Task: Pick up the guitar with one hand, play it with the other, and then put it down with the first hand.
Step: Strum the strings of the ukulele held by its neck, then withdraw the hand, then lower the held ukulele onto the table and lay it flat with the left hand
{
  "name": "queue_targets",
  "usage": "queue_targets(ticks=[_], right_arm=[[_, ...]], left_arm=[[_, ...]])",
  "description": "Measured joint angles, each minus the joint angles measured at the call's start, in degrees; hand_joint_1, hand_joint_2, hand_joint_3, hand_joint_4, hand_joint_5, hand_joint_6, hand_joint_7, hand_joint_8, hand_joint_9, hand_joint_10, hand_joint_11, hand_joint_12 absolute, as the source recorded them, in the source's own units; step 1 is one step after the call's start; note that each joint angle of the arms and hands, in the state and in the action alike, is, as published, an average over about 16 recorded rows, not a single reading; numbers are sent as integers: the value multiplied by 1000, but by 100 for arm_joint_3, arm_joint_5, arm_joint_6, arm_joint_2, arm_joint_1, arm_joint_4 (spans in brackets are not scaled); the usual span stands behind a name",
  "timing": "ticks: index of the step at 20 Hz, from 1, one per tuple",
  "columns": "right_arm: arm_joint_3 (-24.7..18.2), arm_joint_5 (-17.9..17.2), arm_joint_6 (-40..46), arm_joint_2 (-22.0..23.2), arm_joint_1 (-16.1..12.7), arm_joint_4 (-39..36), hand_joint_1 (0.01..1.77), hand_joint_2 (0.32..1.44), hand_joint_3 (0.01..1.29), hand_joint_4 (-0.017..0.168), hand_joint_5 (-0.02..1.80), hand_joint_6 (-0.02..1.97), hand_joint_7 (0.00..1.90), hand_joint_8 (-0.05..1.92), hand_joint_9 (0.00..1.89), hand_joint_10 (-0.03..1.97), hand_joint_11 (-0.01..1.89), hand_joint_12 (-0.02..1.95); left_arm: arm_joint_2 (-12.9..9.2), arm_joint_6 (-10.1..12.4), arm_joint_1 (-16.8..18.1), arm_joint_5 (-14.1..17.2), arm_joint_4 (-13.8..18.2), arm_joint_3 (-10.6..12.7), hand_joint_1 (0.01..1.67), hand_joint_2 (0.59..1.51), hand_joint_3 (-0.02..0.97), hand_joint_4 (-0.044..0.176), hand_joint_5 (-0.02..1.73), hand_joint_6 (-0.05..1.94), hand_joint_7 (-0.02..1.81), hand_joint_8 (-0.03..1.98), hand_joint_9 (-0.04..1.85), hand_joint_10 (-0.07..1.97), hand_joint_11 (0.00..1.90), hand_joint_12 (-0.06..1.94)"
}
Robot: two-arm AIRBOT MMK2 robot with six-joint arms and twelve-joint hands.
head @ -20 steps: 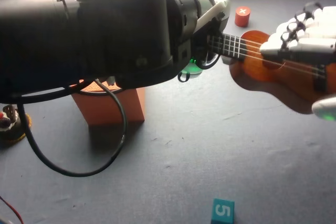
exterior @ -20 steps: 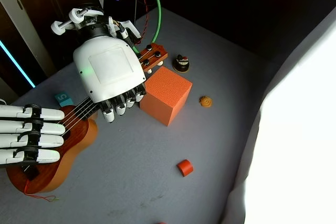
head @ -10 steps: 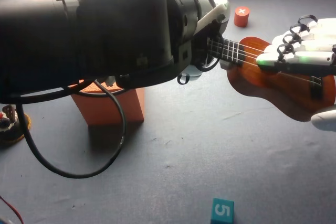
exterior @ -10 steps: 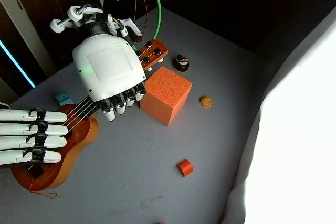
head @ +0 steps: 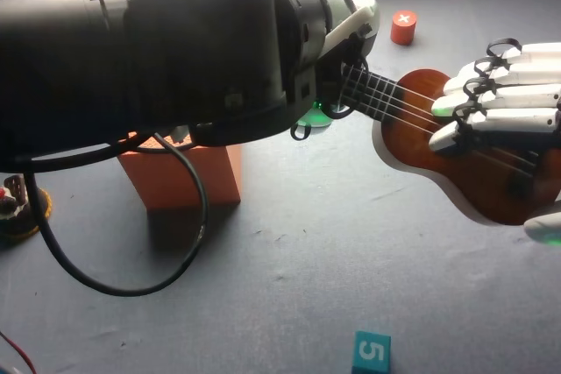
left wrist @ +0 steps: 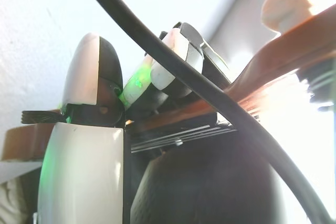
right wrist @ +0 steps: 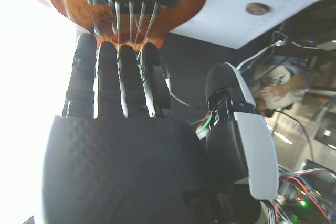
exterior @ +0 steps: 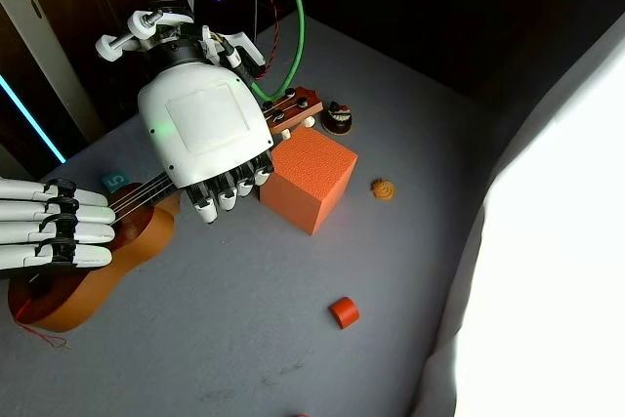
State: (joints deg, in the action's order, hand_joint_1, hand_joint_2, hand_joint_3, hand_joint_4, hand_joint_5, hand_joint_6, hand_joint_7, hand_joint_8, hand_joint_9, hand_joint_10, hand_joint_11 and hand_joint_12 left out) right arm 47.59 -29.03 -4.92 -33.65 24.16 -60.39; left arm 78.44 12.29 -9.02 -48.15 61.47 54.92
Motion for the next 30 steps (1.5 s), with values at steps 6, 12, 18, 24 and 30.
queue_targets(ticks=[6,12,18,24,30], right_arm=[[-3,-80,6,66,-233,66,188,1337,17,6,45,478,120,-13,18,162,18,383],[82,-28,-220,107,-489,790,192,1336,17,4,20,499,122,-7,21,146,18,403],[168,112,-667,124,-630,1868,185,1346,16,0,23,418,97,-6,19,106,18,308],[172,224,-1119,125,-649,2686,186,1351,16,-2,22,377,98,-7,26,102,18,344],[139,245,-1237,123,-644,2796,191,1351,16,-2,22,363,104,-6,26,116,18,398]], left_arm=[[-3,14,10,5,18,-5,1419,1102,-16,-2,1173,1855,1269,1980,1373,1898,1407,1937],[-3,24,20,-54,41,-33,1413,1102,-16,-2,1176,1863,1272,1980,1373,1898,1407,1937],[-3,64,47,-331,75,-123,1413,1103,-16,-2,1174,1865,1272,1979,1373,1898,1407,1936],[-32,153,101,-925,141,-345,1414,1102,-17,-2,1173,1868,1271,1979,1377,1898,1408,1936],[-119,314,130,-1684,201,-705,1418,1102,-16,-2,1173,1870,1270,1979,1383,1898,1410,1936]])
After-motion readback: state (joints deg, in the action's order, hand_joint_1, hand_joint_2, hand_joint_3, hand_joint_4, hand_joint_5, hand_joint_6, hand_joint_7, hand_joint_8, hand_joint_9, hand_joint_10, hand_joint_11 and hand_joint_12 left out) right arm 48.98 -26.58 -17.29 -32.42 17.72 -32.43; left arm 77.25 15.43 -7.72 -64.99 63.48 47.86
